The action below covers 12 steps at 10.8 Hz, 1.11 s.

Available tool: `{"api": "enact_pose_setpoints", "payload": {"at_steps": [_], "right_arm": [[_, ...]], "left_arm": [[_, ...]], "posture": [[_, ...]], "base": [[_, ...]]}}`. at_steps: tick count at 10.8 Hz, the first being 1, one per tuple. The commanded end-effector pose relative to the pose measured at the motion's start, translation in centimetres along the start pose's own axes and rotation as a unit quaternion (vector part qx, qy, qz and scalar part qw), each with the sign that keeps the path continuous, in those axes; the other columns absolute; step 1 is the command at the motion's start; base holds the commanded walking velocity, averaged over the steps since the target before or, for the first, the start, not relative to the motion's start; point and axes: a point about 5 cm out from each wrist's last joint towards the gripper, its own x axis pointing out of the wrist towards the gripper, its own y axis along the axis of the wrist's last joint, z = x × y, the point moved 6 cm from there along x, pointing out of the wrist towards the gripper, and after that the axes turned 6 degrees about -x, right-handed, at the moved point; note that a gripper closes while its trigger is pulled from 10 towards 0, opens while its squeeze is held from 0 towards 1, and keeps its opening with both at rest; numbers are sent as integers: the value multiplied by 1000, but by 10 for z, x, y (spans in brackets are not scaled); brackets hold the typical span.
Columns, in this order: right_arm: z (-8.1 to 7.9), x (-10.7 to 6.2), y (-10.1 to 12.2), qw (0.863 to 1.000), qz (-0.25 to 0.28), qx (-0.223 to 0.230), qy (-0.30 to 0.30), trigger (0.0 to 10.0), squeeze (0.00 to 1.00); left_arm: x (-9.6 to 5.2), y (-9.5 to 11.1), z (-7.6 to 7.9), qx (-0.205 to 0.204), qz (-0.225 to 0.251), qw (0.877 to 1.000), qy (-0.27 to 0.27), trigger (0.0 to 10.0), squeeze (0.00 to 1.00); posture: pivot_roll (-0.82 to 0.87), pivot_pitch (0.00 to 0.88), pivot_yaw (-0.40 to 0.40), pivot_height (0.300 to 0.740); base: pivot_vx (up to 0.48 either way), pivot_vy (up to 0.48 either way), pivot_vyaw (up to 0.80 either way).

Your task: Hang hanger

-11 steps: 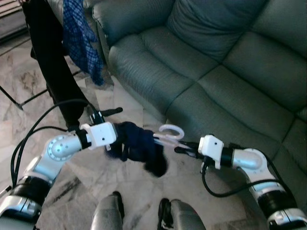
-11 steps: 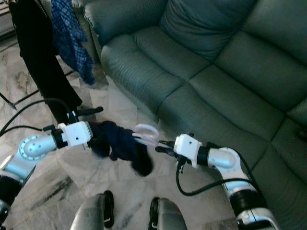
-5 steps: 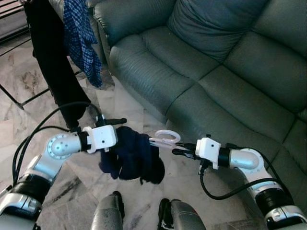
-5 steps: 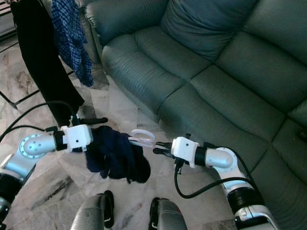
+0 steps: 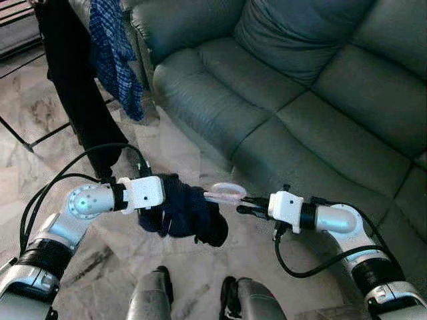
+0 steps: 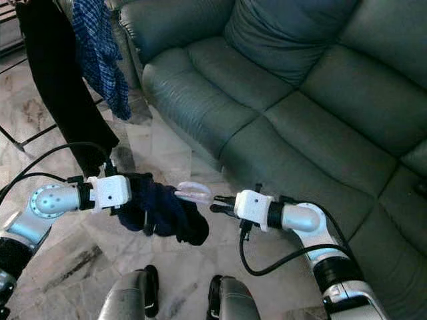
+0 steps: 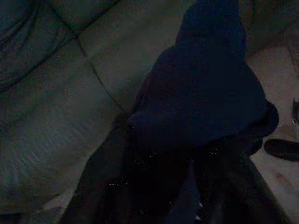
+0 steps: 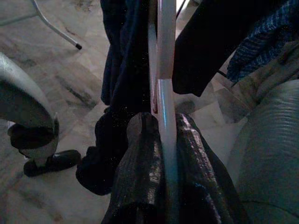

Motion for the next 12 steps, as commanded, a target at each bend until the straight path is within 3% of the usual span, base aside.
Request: {"api": "enact_pose_setpoints", "payload": {"at_steps": [1,6,9,11,12], "right_arm": [[6,1,5,1000,11,-20,-7,10000,0],[13,2,3,999,-1,-49,-5,10000,0],[14,6,4,998,0,-57,-3,10000,0],[12,9,4,998,1,-60,4,10000,0],[12,10,3,998,-3,-56,11,10000,678]], "left_arm": [[1,-4,7,2,-13,1000,-27,0,0],[5,-8,17,-23,-20,998,-52,0,0],[-2,-23,34,-51,-61,991,-108,0,0],[-2,-28,37,-46,-78,990,-112,0,0],[0,-31,38,-45,-85,990,-107,0,0]], "posture": [[52,153,-36,740],[51,150,-39,740],[54,150,-40,740],[55,153,-46,740],[55,152,-52,740]], "base": [[0,0,0],[0,0,0],[0,0,0],[0,0,0],[0,0,0]]}}
